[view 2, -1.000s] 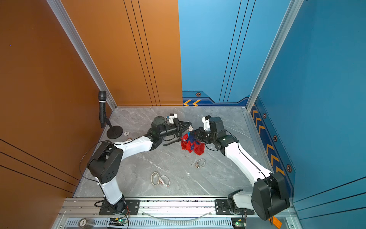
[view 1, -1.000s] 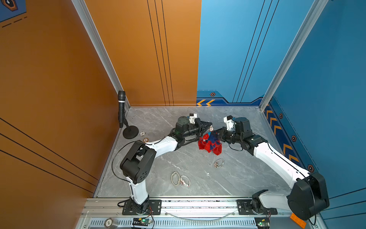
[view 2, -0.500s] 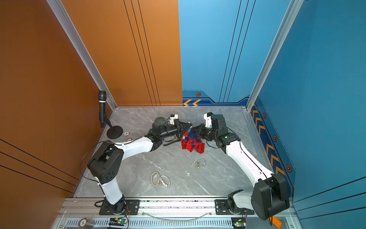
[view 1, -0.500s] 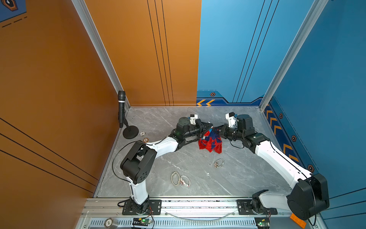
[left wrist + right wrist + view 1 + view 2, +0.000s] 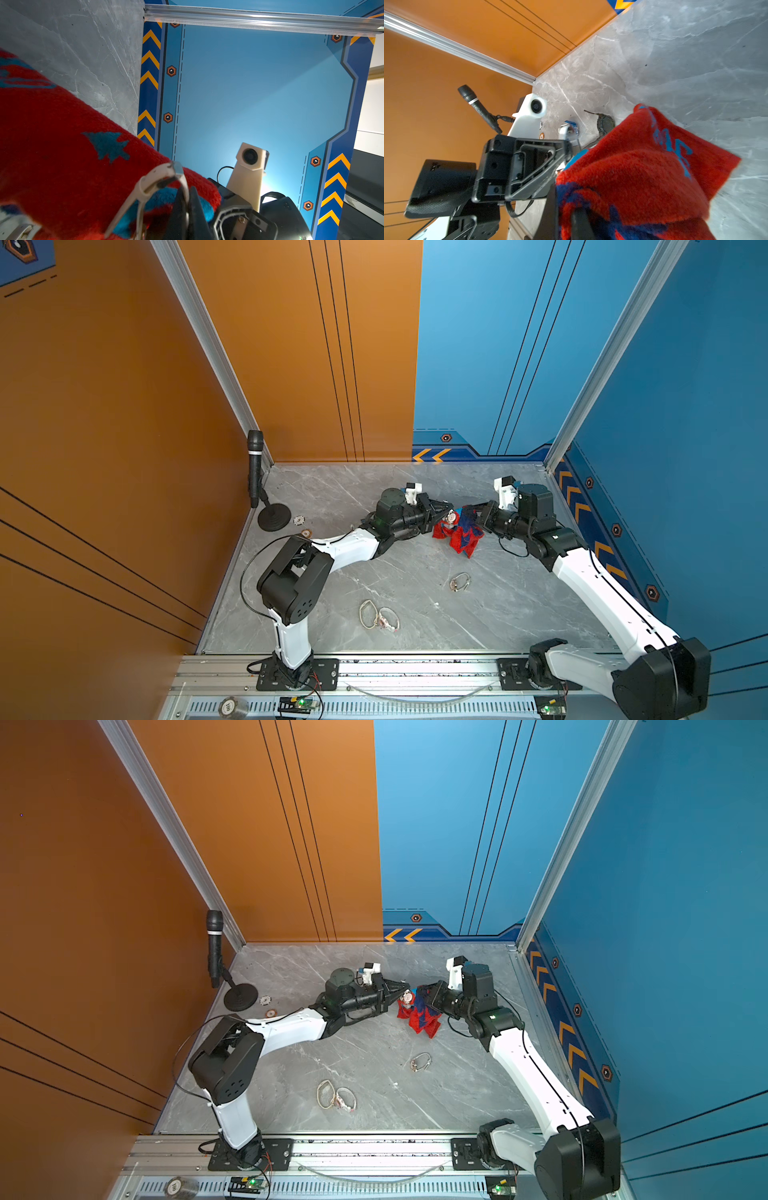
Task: Wipe the watch dial
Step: Wipe the dirt from the watch dial.
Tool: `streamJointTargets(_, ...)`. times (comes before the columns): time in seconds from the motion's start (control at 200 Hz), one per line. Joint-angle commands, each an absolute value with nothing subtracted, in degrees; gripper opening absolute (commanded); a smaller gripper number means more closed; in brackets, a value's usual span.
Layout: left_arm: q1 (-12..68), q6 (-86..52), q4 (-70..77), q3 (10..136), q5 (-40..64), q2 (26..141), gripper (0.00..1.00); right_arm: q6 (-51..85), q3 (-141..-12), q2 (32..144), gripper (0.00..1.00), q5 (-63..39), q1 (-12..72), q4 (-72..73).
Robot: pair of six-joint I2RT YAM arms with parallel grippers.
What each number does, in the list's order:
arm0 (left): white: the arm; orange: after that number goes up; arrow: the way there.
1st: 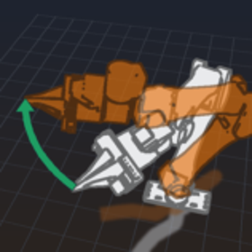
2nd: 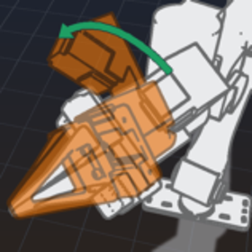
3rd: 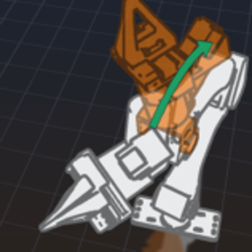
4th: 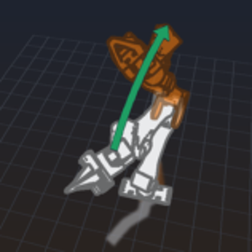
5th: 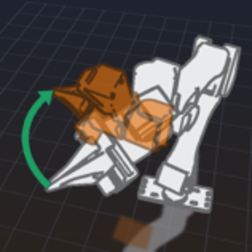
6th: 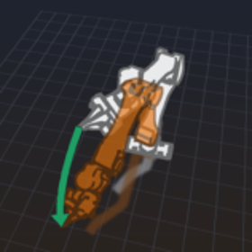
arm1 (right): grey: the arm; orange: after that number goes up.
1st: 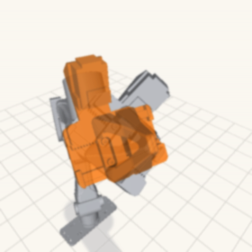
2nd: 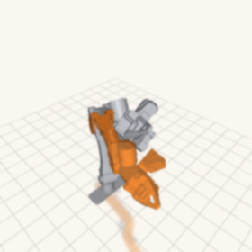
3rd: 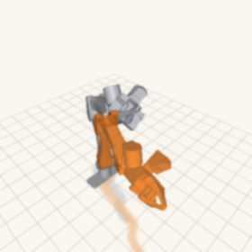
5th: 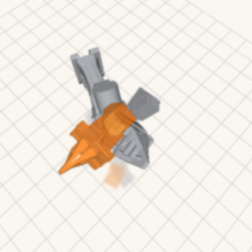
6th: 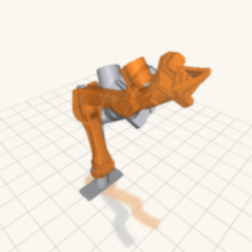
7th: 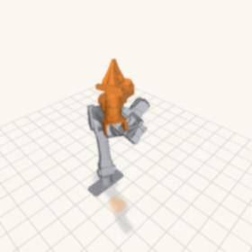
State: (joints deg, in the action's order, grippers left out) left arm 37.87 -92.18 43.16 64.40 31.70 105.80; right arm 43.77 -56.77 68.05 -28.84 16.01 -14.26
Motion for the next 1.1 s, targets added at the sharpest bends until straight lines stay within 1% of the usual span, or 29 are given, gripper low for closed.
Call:
streamJointTargets(0.0,38.58,-91.72,45.82,65.96,32.04,107.68,0.0,43.66,-58.97,70.22,0.0,-31.15,17.53,-11.69)
streamJointTargets(0.14,38.84,-92.65,47.35,66.27,32.43,108.13,0.0,43.5,-58.11,72.7,0.0,-30.33,17.11,-10.24)
streamJointTargets(0.26,38.87,-92.43,47.29,66.86,33.13,107.94,0.0,44.67,-55.58,74.66,0.0,-30.23,14.26,-9.1)
streamJointTargets(0.386,38.6,-92.08,47.36,66.4,33.22,107.58,0.0,45.01,-53.96,74.2,0.0,-30.49,12.03,-9.49)
streamJointTargets(0.511,38.21,-91.94,47.37,65.8,33.25,107.7,0.0,44.24,-55.41,71.59,0.0,-30.25,12.71,-10.96)
streamJointTargets(0.606,38.09,-91.7,47.34,65.67,33.18,108.08,0.0,43.55,-57.49,70.59,0.0,-30.49,14.82,-12.03)
streamJointTargets(0.811,38.21,-91.67,47.36,65.83,33.21,108.19,0.0,43.19,-59.33,73.69,0.0,-30.47,18.24,-11.84)
streamJointTargets(0.941,38.42,-91.63,47.36,65.64,33.52,108.02,0.0,43.23,-58.46,76.49,0.0,-30.21,17.31,-10.72)
streamJointTargets(1.092,38.44,-91.65,47.32,65.64,33.7,107.78,0.0,43.99,-57.22,77.19,0.0,-30.68,13.75,-10.61)
